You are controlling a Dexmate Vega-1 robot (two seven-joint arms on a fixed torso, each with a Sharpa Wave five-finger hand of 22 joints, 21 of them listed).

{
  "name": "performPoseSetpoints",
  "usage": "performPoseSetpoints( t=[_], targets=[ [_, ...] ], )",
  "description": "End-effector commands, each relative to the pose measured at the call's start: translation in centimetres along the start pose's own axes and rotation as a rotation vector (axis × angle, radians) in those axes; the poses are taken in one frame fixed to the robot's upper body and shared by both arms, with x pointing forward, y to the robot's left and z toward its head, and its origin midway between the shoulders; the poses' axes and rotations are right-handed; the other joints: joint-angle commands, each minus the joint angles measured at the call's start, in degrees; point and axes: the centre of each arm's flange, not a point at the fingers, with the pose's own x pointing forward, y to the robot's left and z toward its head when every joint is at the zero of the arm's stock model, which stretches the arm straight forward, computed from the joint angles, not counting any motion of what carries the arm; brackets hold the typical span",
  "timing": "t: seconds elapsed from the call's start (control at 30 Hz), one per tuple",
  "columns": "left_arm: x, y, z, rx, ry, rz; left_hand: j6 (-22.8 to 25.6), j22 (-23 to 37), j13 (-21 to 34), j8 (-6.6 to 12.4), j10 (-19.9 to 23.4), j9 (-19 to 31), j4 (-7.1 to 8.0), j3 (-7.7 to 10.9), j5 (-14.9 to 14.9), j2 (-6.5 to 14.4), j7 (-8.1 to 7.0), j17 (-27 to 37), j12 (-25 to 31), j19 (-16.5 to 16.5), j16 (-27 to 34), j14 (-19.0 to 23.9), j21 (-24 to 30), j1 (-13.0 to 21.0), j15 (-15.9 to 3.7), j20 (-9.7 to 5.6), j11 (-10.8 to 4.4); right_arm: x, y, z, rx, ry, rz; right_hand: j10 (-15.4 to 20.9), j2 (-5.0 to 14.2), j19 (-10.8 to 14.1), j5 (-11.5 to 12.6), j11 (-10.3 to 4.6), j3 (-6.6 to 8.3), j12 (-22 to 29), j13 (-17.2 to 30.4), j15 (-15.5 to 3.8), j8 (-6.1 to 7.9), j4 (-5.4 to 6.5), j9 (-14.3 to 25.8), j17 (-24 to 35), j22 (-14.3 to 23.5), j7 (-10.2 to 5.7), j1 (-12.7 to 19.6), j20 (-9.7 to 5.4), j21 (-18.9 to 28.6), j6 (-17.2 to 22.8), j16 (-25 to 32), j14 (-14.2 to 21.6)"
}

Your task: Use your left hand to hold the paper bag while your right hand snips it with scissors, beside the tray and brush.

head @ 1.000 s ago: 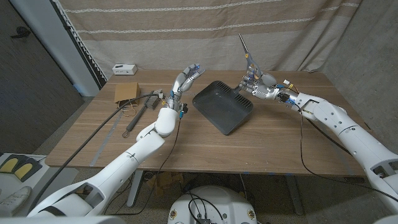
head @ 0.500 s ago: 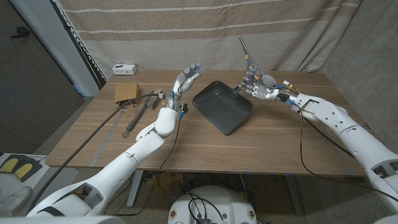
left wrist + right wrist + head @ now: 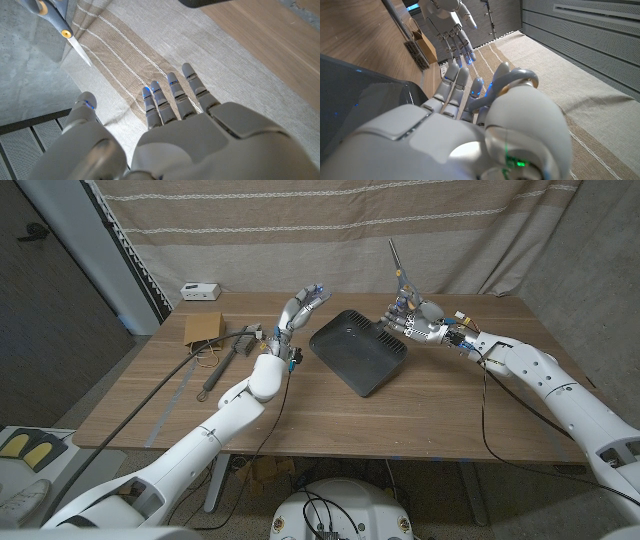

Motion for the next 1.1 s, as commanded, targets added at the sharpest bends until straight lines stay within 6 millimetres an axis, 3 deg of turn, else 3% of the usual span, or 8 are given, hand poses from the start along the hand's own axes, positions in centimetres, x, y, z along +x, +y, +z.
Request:
performPoseSetpoints(
  t=[0.03, 0.07, 0.13, 0.27, 0.37, 0.6, 1.1],
  targets=[
    [-0.2, -0.2, 0.0, 0.005, 0.005, -0.001, 0.4, 0.2, 0.2, 0.1, 0.4, 0.0, 0.2, -0.13, 0.2, 0.1, 0.32, 0.2, -0.3, 0.4, 0.0, 0.3, -0.3, 0.7, -7.01, -0.21, -0.21, 0.0, 0.0, 0.1, -0.018, -0.01, 0.013, 0.0, -0.2, -3.2, 0.4, 0.38, 0.06, -2.4, -3.3, -9.2, 0.33, 0.53, -0.8, -2.6, -1.1, -0.47, -1.1, 1.33, -0.9, 0.7, -4.6, -1.8],
    [-0.2, -0.2, 0.0, 0.005, 0.005, -0.001, 0.4, 0.2, 0.2, 0.09, 0.4, 0.0, 0.21, -0.13, 0.2, 0.1, 0.32, 0.2, -0.3, 0.4, 0.0, 0.3, -0.4, 0.7, -7.01, -0.23, -0.13, 0.0, 0.0, 0.1, -0.02, -0.013, 0.013, -0.5, -0.37, -4.1, 0.4, 0.13, -0.02, -3.1, -4.0, -8.98, 0.23, 0.55, -1.2, -3.2, -1.4, -0.62, -1.2, 1.58, -1.1, 0.9, -5.9, -2.8],
    [-0.2, -0.2, 0.0, 0.006, 0.005, -0.002, 0.4, 0.2, 0.2, 0.1, 0.4, -0.1, 0.21, -0.14, 0.2, 0.1, 0.38, 0.2, -0.3, 0.4, 0.0, 0.4, -0.4, 0.7, -6.98, -0.22, -0.19, 0.0, 0.0, 0.1, -0.017, -0.017, 0.017, -2.6, -0.92, -6.2, 0.6, -2.61, -0.4, -5.8, -6.4, -8.12, 0.21, 0.53, -2.2, -4.9, -2.3, -1.34, -1.5, 2.01, -1.7, 1.7, -9.2, -5.0],
    [-0.3, -0.3, 0.0, 0.006, 0.006, -0.002, 0.5, 0.2, 0.2, 0.1, 0.4, -0.1, 0.23, -0.18, 0.1, 0.2, 0.42, 0.2, -0.4, 0.4, 0.0, 0.4, -0.4, 0.7, -6.97, -0.22, -0.22, 0.0, 0.0, 0.1, -0.02, -0.03, 0.027, -4.5, -1.59, -9.3, 0.6, -2.29, -1.02, -8.2, -8.6, -7.07, 0.14, 0.54, -3.2, -6.5, -3.2, -2.25, -2.0, 3.35, -2.7, 2.3, -12.2, -7.2],
    [-0.3, -0.4, 0.0, 0.007, 0.009, -0.003, 0.5, 0.2, 0.2, 0.06, 0.5, -0.1, 0.25, -0.2, 0.1, 0.2, 0.33, 0.2, -0.4, 0.5, 0.0, 0.4, -0.5, 0.7, -6.99, -0.23, -0.35, 0.1, 0.0, 0.1, -0.011, -0.039, 0.034, -5.2, -2.04, -10.3, 0.7, -2.05, -1.31, -9.1, -9.4, -6.75, 0.0, 0.37, -3.8, -7.0, -3.5, -2.53, -2.0, 3.99, -3.1, 2.6, -13.0, -8.0],
    [-0.4, -0.5, 0.0, 0.007, 0.011, -0.003, 0.5, 0.2, 0.3, -0.01, 0.5, -0.2, 0.27, -0.24, 0.1, 0.2, 0.33, 0.2, -0.5, 0.5, 0.0, 0.4, -0.6, 0.7, -6.98, -0.19, -0.17, 0.3, 0.1, -0.1, 0.011, -0.078, 0.069, -5.7, -2.52, -13.6, 1.0, -2.2, -1.9, -11.6, -11.9, -6.5, -0.54, -0.04, -5.7, -8.0, -4.7, -2.65, -1.9, 3.35, -4.5, 3.6, -14.6, -10.5],
    [-0.8, -0.5, 0.0, 0.005, 0.012, 0.001, 0.7, 0.3, 0.3, -0.03, 0.5, -0.4, 0.32, -0.34, 0.1, 0.3, 0.35, 0.2, -0.6, 0.6, -0.1, 0.3, -0.9, 0.8, -7.0, -0.19, -0.08, 1.1, 0.5, -0.6, 0.089, -0.125, 0.118, -6.1, -2.85, -14.3, 1.5, -2.39, -2.62, -14.9, -14.9, -6.12, -2.01, -0.51, -8.4, -9.3, -5.6, -3.07, -1.7, 3.26, -5.3, 4.2, -15.5, -12.6]
  ],
)
